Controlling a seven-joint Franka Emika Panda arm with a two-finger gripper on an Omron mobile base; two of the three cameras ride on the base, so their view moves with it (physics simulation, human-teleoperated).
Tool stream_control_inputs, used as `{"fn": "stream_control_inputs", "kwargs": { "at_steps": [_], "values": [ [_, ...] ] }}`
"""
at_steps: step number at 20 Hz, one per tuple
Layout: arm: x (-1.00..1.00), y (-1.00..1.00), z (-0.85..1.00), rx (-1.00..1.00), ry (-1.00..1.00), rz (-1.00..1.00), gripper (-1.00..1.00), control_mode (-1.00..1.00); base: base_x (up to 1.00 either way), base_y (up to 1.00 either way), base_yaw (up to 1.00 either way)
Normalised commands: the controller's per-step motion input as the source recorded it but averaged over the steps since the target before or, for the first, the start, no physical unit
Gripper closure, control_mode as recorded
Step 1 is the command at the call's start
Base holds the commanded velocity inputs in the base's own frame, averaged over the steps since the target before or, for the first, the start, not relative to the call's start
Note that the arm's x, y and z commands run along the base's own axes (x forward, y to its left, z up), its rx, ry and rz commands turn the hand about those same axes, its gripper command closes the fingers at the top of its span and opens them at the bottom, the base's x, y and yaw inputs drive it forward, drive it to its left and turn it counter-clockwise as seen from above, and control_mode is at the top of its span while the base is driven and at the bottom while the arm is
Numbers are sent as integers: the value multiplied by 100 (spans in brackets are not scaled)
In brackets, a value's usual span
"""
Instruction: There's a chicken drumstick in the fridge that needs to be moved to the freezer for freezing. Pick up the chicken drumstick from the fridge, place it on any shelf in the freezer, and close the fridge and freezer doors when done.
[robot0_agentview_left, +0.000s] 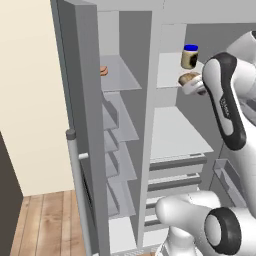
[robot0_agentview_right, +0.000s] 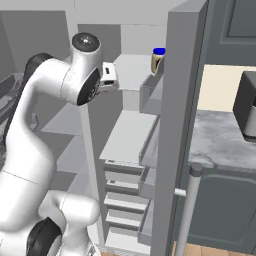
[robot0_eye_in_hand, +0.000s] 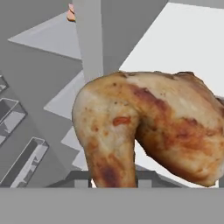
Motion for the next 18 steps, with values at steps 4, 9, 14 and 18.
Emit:
{"fn": "stream_control_inputs", "kwargs": {
  "at_steps": [4,9,14,18],
  "values": [
    [-84,90,22,0,-11,42,100,-100,0,0,0],
    [-50,79,18,-2,-6,38,100,-100,0,0,0],
    [7,75,23,-14,-4,21,100,-100,0,0,0],
    [32,52,31,-13,1,14,100,-100,0,0,0]
  ]
}}
